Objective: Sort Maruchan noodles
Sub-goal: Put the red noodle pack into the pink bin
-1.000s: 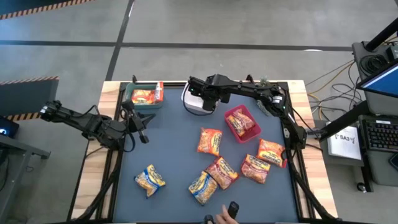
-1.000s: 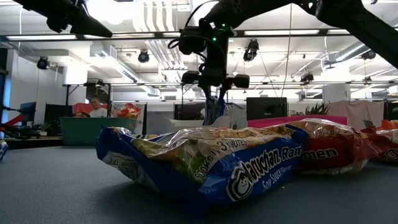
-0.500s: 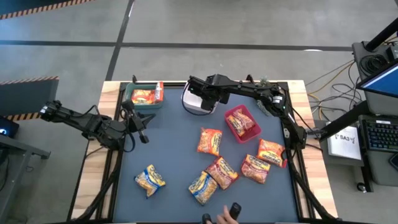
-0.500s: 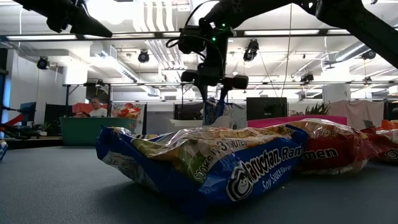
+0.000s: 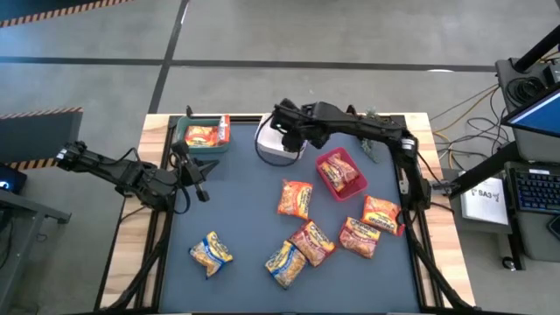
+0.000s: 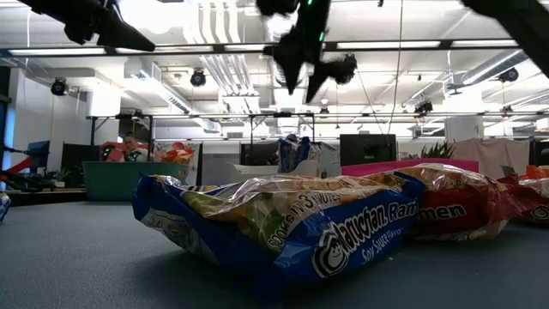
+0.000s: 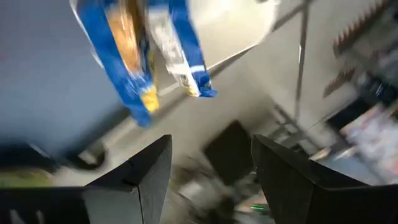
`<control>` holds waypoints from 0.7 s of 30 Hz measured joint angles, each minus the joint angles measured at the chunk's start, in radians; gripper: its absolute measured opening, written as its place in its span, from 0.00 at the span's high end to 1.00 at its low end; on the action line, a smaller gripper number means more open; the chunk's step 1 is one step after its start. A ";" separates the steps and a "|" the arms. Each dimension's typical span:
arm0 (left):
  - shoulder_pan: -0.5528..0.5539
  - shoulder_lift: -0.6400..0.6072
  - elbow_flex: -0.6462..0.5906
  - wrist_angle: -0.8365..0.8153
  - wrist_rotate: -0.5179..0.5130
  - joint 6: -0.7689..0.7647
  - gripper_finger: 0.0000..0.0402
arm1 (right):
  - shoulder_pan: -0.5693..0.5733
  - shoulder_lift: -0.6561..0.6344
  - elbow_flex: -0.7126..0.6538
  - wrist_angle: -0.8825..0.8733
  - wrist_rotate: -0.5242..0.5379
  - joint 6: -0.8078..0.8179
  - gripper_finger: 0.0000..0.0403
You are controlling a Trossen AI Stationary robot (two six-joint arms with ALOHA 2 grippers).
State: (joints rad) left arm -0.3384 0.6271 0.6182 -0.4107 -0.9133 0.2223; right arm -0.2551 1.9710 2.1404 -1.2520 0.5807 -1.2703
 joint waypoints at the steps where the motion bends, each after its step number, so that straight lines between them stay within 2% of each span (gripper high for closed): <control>1: 0.000 0.003 0.000 0.003 0.006 -0.003 1.00 | 0.013 -0.024 0.000 -0.005 -0.027 0.093 0.48; 3: 0.000 0.009 0.000 0.015 0.015 -0.004 1.00 | 0.037 -0.064 -0.003 -0.011 -0.095 0.311 0.49; 5: 0.002 0.024 0.000 0.047 0.017 -0.002 1.00 | 0.057 -0.089 -0.006 0.024 -0.108 0.566 0.52; 8: 0.057 0.066 -0.034 0.287 0.034 0.096 1.00 | 0.075 -0.113 -0.007 0.015 -0.091 0.862 0.61; 10: 0.151 0.109 -0.073 0.497 0.112 0.206 1.00 | 0.089 -0.130 -0.008 0.009 -0.109 0.942 0.68; 12: 0.271 0.154 -0.089 0.606 0.221 0.247 1.00 | 0.115 -0.143 -0.014 0.006 -0.109 0.991 0.77; 16: 0.467 0.219 -0.074 0.609 0.376 0.161 1.00 | 0.162 -0.145 -0.019 -0.005 -0.118 1.111 0.94; 19: 0.530 0.251 -0.066 0.595 0.497 0.115 1.00 | 0.198 -0.146 -0.026 -0.038 -0.115 1.181 0.96; 21: 0.536 0.269 -0.062 0.594 0.519 0.103 1.00 | 0.224 -0.146 -0.039 -0.051 -0.118 1.214 0.97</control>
State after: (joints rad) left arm 0.1974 0.8966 0.5562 0.1830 -0.3946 0.3248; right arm -0.0313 1.8252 2.1013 -1.3031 0.4630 -0.0561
